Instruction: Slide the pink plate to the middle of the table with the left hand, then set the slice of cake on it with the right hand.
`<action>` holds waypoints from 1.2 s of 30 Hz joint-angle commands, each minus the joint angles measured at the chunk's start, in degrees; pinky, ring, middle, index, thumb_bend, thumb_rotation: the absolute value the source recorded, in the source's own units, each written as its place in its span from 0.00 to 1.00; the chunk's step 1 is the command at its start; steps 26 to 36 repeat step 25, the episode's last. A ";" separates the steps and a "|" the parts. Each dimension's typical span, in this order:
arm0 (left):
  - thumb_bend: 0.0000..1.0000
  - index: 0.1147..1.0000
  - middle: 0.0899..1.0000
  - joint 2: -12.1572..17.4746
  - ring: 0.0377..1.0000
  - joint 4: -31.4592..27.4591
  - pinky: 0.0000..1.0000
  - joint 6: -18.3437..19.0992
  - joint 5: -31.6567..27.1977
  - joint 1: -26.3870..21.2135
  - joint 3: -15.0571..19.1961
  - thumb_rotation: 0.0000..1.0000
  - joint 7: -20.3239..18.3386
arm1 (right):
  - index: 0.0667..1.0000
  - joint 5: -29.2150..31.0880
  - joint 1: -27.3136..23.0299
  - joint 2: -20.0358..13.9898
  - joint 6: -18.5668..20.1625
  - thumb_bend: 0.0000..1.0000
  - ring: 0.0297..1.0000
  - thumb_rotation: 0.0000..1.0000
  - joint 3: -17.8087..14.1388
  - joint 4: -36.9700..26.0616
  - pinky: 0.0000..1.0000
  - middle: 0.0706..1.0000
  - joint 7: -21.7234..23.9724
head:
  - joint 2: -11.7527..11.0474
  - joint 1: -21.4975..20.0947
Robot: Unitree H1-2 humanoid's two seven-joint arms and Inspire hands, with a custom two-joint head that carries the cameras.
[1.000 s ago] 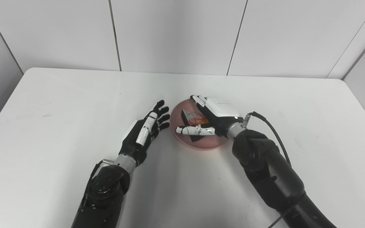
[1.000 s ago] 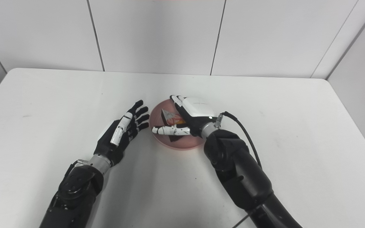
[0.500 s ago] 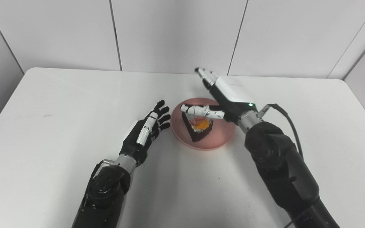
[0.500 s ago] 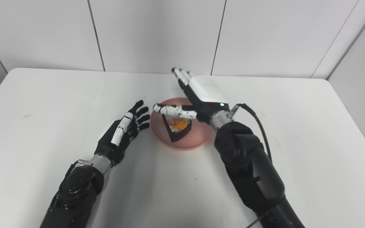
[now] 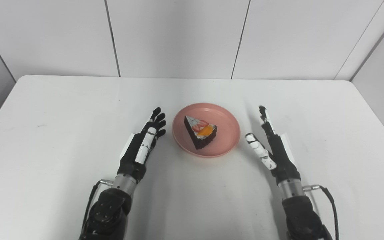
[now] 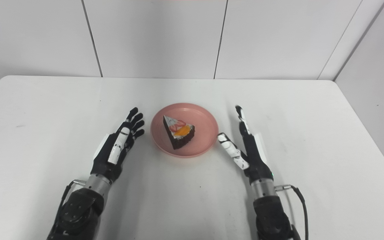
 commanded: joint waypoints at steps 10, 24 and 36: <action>0.42 1.00 1.00 2.56 1.00 -0.54 1.00 0.84 5.19 4.95 -0.04 1.00 0.83 | 1.00 -0.58 -1.77 1.98 -8.34 0.43 1.00 1.00 0.08 6.56 1.00 1.00 -3.26 | 0.51 0.72; 0.39 0.99 1.00 3.05 0.99 -0.95 0.97 1.95 6.42 4.70 -0.99 1.00 0.13 | 0.98 1.64 -0.87 3.07 -5.32 0.33 0.99 1.00 0.29 4.32 0.96 0.99 -1.95 | -0.02 2.36; 0.40 0.99 1.00 3.02 0.99 -1.16 0.97 2.16 6.34 4.78 -0.99 1.00 0.07 | 0.98 1.69 -0.84 3.13 -5.04 0.33 0.99 1.00 0.26 4.19 0.96 0.99 -1.89 | -0.02 2.41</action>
